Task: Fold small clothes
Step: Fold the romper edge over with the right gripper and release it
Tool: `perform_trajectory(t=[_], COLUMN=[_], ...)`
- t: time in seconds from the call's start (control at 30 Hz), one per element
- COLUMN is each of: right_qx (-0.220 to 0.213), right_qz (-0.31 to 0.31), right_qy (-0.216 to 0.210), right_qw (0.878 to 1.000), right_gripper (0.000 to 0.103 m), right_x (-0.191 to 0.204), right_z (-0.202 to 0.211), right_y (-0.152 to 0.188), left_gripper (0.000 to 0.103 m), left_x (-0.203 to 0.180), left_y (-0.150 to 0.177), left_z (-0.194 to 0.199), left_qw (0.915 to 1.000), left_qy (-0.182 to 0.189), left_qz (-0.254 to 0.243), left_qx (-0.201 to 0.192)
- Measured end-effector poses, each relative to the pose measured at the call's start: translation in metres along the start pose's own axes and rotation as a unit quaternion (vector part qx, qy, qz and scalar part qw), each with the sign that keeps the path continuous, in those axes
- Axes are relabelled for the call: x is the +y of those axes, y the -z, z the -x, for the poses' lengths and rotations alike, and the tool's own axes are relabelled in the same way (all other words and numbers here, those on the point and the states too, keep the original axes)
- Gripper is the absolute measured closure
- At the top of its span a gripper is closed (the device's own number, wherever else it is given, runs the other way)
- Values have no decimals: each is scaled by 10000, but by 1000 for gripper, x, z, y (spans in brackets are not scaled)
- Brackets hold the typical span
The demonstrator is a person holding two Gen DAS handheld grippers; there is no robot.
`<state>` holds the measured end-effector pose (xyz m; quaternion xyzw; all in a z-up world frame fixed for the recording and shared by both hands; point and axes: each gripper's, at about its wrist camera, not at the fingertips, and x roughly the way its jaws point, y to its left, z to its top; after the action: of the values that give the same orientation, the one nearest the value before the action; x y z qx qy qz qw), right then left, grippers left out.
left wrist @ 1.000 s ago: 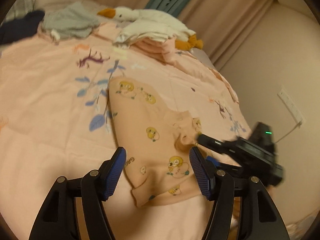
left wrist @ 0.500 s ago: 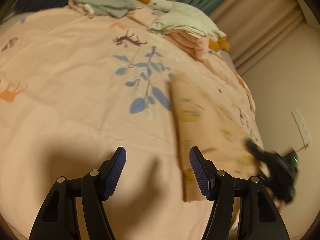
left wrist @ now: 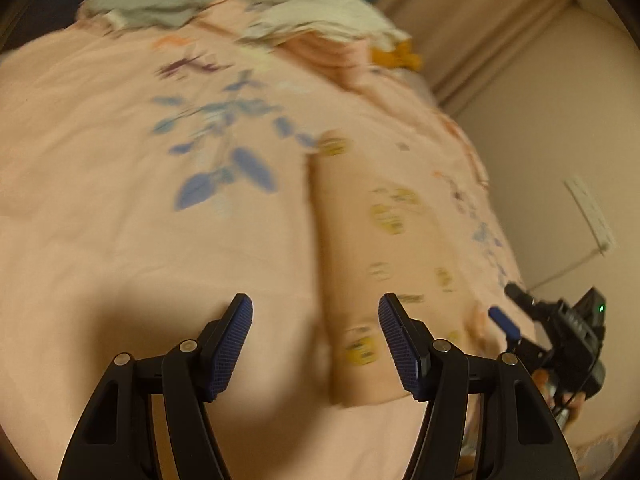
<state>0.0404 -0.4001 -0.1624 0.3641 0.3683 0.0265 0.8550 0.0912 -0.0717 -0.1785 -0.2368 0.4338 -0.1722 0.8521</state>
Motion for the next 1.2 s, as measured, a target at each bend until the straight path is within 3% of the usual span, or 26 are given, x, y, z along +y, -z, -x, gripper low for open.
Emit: perform_trajectory(t=[0.07,0.1,0.2,0.27,0.33,0.4,0.47,0.53,0.67,0.77,0.8,0.87,0.9,0.93,1.0,1.03,1.17,1.2], right_qx=[-216,-219,-76,262,716,1064,902,821,607,773,911,1255,1404,1455,1490,1401,364,310], right_qz=[150,199,459,612,525,529,625,444,523,1125,1233,1270,1162,1033,524,451,647,689], right_qy=[-279,-379,-653,-757,-453,478,1210,1462,169,-335,-291,248,676,837,526,357,316,164], right_qw=[9993,9988,9968,9949,9950,9918,9866,9848,9966,9901,9877,9836,9809,9804,9861,9885,9967,9970], right_gripper=[51,56,88,92,93,100,95,91,91,91,91,92,98,103,101,94,84,84], right_x=[9,12,24,29,28,19,8,3,14,33,35,28,18,9,-6,-7,6,10], right_z=[4,3,-9,-28,-52,-71,-76,-70,-30,-19,-22,-36,-48,-55,-52,-45,-10,-10], right_y=[-6,-8,-14,-17,-13,-8,-8,-14,-15,6,13,26,29,29,19,16,1,-3], left_gripper=[39,39,42,47,61,67,67,67,67,67,67,67,67,67,67,67,67,67], left_x=[-18,-26,-53,-69,-74,-68,-61,-57,-56,-63,-63,-56,-50,-46,-45,-46,-53,-58], left_y=[-5,-7,-16,-19,-16,-7,-1,-2,-5,7,12,21,25,26,23,20,10,7], left_z=[-5,-8,-23,-43,-67,-87,-80,-68,-32,-29,-34,-48,-54,-53,-44,-38,-12,-9], left_qw=[9992,9984,9959,9937,9940,9903,9903,9932,9967,9931,9913,9876,9877,9891,9894,9888,9895,9880], left_qy=[280,385,605,601,122,-318,-201,-281,-28,-248,-415,-810,-819,-752,-763,-823,-731,-693], left_qz=[-286,-400,-661,-947,-1047,-1256,-1353,-1111,-791,-1101,-1185,-1190,-1074,-1010,-1016,-1041,-1244,-1379], left_qx=[-71,-80,-91,2,277,504,244,224,193,320,386,630,783,758,697,689,22,-115])
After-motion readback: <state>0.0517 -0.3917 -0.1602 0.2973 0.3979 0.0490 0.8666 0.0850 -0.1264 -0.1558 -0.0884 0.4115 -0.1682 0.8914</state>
